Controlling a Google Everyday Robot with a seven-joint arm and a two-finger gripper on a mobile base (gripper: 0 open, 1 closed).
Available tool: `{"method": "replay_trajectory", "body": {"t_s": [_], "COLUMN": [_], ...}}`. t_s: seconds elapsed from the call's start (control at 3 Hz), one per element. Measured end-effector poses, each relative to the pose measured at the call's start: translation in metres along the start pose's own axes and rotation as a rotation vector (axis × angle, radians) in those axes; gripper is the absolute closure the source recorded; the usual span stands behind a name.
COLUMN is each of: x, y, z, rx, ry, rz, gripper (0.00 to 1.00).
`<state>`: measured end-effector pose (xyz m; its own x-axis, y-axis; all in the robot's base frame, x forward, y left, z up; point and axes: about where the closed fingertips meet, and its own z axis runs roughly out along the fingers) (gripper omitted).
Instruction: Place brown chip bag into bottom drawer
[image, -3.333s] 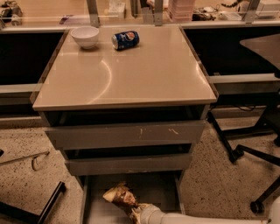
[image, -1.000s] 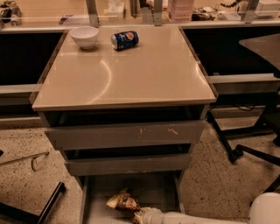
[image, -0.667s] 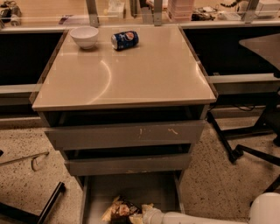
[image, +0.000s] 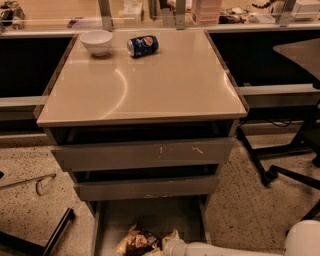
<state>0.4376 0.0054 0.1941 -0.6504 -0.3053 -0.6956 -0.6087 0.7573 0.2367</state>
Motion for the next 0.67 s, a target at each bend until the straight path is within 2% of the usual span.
{"method": "replay_trajectory", "body": {"t_s": [0.33,0.67], "x": [-0.018,-0.053], "y": [-0.007,-0.021], "z": [-0.022,-0.067], "rx": [0.036,0.112], "ry": [-0.005,-0.014], "rz": [-0.005,-0.013], "gripper": [0.00,0.00]}}
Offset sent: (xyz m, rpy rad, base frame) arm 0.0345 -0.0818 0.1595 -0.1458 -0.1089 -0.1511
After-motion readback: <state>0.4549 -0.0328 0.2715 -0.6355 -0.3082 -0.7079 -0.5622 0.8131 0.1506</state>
